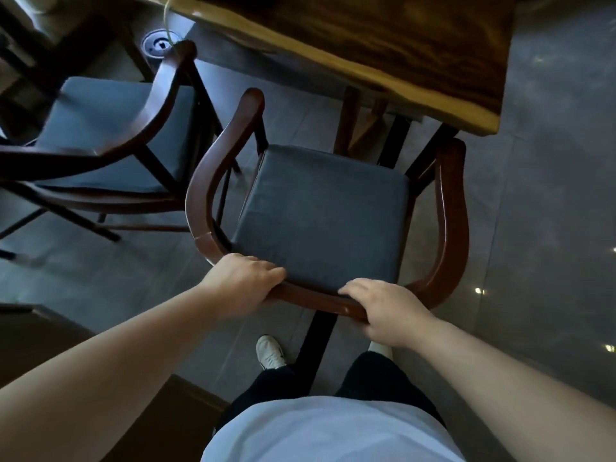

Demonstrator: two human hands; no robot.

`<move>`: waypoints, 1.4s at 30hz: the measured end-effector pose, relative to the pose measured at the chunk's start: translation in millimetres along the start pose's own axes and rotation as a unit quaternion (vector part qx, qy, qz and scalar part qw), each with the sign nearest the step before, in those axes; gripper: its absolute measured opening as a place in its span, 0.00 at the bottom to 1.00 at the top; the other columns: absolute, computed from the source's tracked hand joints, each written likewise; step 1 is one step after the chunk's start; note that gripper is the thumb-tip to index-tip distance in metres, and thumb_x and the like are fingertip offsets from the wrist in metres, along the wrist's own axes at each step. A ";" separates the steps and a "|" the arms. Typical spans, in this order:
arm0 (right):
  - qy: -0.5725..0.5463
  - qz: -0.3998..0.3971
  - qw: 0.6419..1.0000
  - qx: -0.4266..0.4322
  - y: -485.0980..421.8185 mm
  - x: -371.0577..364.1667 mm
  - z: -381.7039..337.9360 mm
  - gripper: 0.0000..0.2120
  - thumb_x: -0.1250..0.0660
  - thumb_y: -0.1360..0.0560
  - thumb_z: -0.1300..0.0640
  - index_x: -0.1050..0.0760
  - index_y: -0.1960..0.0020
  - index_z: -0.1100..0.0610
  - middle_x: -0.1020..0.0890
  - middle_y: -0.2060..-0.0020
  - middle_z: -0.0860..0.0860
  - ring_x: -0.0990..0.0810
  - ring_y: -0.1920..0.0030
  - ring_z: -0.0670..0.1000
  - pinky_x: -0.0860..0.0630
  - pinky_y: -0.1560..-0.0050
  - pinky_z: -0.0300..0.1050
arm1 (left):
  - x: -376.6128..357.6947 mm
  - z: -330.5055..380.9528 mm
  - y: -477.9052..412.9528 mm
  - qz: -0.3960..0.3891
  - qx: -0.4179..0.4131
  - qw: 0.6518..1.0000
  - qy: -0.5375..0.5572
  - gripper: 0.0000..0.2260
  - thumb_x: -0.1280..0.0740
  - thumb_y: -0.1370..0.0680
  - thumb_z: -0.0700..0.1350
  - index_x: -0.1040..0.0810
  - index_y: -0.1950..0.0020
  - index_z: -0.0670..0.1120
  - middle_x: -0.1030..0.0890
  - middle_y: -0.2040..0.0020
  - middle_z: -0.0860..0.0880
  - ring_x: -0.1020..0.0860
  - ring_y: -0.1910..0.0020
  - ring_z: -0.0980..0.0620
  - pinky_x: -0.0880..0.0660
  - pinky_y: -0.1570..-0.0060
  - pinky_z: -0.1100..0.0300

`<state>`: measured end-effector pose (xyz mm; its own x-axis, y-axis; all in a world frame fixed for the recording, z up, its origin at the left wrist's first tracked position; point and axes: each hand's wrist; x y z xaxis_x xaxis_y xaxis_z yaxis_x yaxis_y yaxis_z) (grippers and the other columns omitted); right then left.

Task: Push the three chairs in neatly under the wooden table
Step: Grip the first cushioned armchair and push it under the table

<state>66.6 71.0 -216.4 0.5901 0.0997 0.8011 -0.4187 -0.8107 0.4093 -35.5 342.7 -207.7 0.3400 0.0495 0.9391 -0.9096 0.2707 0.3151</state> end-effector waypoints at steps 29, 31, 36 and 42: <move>-0.008 0.281 0.953 -0.113 -62.5 -20.0 -50.3 0.18 0.25 0.34 0.50 0.19 0.47 0.55 0.14 0.52 0.50 0.16 0.53 0.55 0.22 0.53 0.50 | 13.6 -135.8 -30.8 0.079 -0.135 0.987 0.024 0.12 0.32 0.32 0.52 0.23 0.50 0.50 0.18 0.58 0.53 0.20 0.60 0.46 0.23 0.67 0.54; 0.011 0.279 0.955 -0.104 -64.9 -17.8 -46.7 0.17 0.31 0.31 0.44 0.18 0.50 0.55 0.14 0.56 0.50 0.15 0.57 0.55 0.20 0.58 0.49 | 12.1 -140.1 -35.8 0.081 -0.164 0.983 0.014 0.12 0.38 0.29 0.56 0.24 0.55 0.50 0.18 0.62 0.53 0.19 0.64 0.46 0.25 0.71 0.55; 0.062 0.198 0.978 -0.010 -67.3 0.2 -22.8 0.15 0.31 0.26 0.43 0.21 0.53 0.55 0.16 0.62 0.50 0.17 0.65 0.54 0.20 0.69 0.49 | 16.5 -142.3 -40.7 0.142 -0.172 0.974 0.029 0.14 0.39 0.32 0.60 0.26 0.62 0.49 0.21 0.70 0.52 0.21 0.72 0.46 0.29 0.77 0.58; 0.088 0.208 0.974 -0.017 -69.3 29.1 -1.4 0.13 0.24 0.29 0.47 0.22 0.56 0.55 0.18 0.68 0.51 0.18 0.69 0.56 0.22 0.71 0.50 | 36.6 -138.6 -66.0 0.159 -0.170 0.973 -0.002 0.17 0.25 0.35 0.57 0.26 0.62 0.48 0.22 0.71 0.51 0.23 0.73 0.45 0.38 0.75 0.61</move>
<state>111.8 130.8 -220.8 0.2374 -0.1336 0.9622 -0.6215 -0.7822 0.0447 70.0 459.9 -213.2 0.0533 0.1790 0.9824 -0.8374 0.5440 -0.0537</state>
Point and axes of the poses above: each hand's wrist, its own y-axis away from the middle knuckle, its own x-axis out of the back of the hand, z = x × y
